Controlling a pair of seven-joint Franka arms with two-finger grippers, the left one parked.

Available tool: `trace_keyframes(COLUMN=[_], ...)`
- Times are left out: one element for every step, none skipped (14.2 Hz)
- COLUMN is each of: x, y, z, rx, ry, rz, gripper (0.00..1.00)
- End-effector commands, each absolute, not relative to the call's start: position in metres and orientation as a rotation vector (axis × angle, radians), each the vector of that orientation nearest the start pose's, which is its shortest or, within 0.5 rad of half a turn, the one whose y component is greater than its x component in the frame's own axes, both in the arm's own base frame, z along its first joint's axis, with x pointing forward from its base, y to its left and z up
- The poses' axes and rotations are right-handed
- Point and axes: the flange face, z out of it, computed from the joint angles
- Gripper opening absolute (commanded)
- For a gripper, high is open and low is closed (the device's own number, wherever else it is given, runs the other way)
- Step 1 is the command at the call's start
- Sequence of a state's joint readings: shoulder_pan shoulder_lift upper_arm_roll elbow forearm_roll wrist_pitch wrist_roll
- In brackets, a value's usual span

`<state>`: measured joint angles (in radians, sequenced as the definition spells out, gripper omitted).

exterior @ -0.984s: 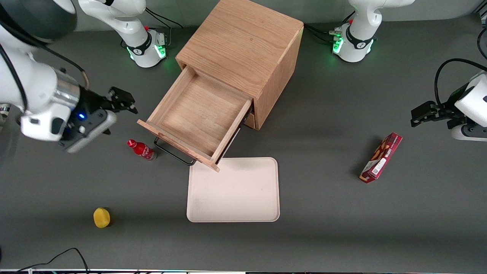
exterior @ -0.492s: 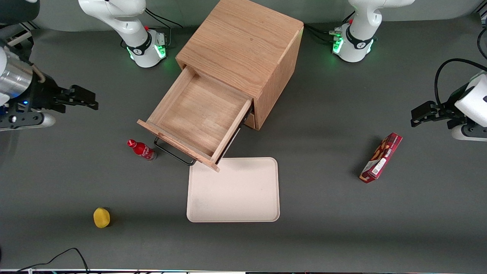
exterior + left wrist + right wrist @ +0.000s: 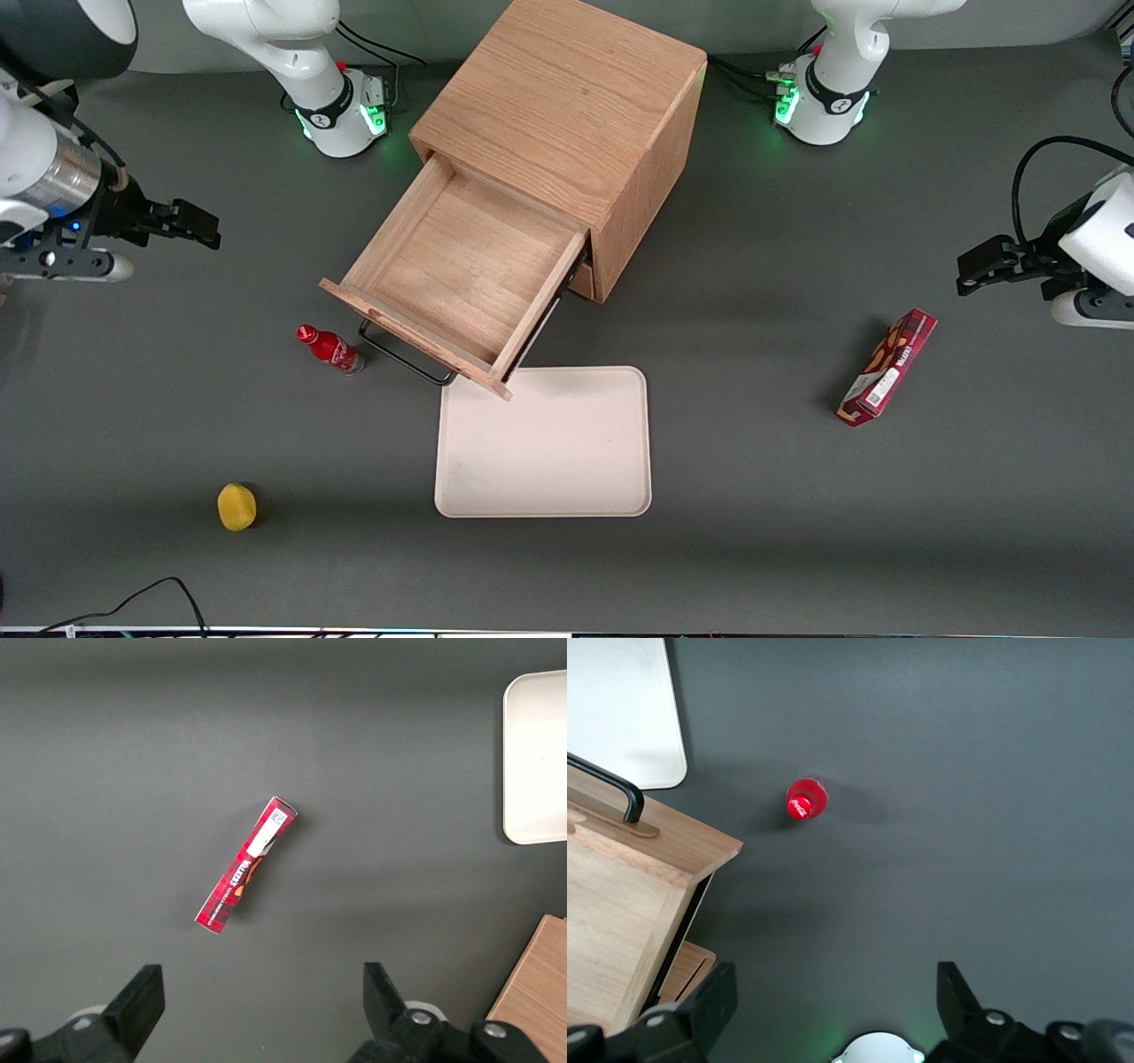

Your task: Open upper drawer

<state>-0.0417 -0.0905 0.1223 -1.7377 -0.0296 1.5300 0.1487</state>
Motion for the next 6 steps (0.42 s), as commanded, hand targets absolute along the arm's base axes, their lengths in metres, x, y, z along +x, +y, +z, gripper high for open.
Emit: trace_keyframes(x=[0.519, 0.525, 0.527, 0.528, 0.527, 0.527], y=[0.043, 0.041, 0.038, 0.031, 0.031, 0.031], z=[0.604, 0.612, 0.617, 0.622, 0.624, 0.626], rx=[-3.211, -3.203, -3.191, -3.168, -3.149, -3.144], ry=[0.126, 0.143, 0.155, 0.183, 0.189, 0.189], rz=[0.105, 0.084, 0.067, 0.053, 0.049, 0.048], gripper=[1.0, 1.0, 1.0, 1.0, 1.0, 1.0])
